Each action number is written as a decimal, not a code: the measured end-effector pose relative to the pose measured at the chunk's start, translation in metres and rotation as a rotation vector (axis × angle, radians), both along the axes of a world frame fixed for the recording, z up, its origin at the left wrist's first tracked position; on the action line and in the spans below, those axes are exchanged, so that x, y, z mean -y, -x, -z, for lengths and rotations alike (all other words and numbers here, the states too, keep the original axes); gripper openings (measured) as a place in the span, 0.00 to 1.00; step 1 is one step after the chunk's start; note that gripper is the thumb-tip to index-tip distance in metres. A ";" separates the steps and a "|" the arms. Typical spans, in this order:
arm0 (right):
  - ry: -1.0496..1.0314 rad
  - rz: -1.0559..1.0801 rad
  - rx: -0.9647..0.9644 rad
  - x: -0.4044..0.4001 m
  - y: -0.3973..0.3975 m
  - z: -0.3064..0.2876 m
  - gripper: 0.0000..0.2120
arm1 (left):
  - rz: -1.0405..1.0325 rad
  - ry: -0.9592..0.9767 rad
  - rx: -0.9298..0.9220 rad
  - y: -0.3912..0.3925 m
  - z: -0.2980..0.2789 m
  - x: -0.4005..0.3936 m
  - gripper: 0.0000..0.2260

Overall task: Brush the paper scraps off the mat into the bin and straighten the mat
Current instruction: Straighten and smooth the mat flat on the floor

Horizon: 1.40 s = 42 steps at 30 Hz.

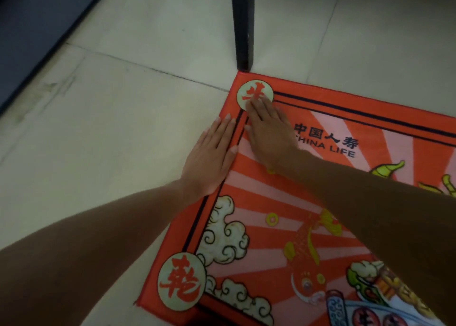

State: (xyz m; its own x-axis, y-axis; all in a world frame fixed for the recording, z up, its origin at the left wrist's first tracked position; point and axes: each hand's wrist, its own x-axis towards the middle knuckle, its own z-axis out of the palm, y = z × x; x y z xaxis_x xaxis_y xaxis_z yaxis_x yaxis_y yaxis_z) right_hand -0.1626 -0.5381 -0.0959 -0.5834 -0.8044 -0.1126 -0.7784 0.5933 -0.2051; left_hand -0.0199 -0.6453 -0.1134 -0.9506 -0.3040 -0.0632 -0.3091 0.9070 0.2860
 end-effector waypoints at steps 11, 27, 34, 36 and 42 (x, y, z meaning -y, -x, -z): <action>-0.040 -0.055 0.041 -0.004 -0.043 0.005 0.27 | 0.030 0.052 0.038 -0.021 0.001 -0.009 0.29; -0.091 -0.200 0.098 -0.015 -0.070 -0.029 0.34 | 0.050 0.103 0.037 -0.117 -0.004 -0.036 0.28; -0.141 -0.265 0.105 -0.037 -0.096 -0.028 0.30 | -0.005 0.081 0.039 -0.147 -0.004 -0.049 0.27; -0.160 -0.278 0.088 -0.040 -0.100 -0.029 0.31 | -0.014 0.072 0.046 -0.155 -0.004 -0.053 0.28; -0.213 -0.271 0.097 -0.042 -0.107 -0.030 0.32 | -0.019 0.071 0.049 -0.164 -0.004 -0.057 0.27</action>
State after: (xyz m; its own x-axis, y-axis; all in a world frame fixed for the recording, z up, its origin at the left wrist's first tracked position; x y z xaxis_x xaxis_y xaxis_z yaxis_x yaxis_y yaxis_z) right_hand -0.0553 -0.4963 -0.0657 -0.3306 -0.8810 -0.3386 -0.8961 0.4055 -0.1802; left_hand 0.1446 -0.5880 -0.1091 -0.9410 -0.3272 -0.0869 -0.3383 0.9184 0.2052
